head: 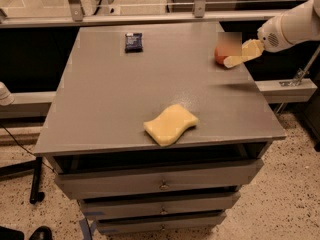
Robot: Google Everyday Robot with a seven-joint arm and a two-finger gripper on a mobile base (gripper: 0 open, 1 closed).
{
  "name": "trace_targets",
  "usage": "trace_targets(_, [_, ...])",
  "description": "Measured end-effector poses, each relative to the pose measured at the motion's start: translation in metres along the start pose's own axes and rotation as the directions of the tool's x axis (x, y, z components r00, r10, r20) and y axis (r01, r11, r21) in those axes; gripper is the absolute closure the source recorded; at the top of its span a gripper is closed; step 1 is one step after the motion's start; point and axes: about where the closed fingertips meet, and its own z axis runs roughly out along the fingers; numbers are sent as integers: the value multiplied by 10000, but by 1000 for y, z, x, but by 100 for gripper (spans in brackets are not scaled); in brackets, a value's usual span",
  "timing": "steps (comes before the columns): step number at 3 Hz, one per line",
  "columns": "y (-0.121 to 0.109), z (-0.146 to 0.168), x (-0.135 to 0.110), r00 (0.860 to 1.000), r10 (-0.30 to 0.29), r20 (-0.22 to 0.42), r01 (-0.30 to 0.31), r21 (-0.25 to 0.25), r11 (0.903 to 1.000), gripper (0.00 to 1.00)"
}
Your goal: Move apple near rxbar blueberry
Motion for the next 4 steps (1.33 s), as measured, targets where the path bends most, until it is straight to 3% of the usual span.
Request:
trace_targets(2, [-12, 48, 0, 9964, 46, 844, -20, -309, 9995, 0])
trace_targets(4, [-10, 60, -12, 9888, 208, 1478, -130, -535, 9985, 41])
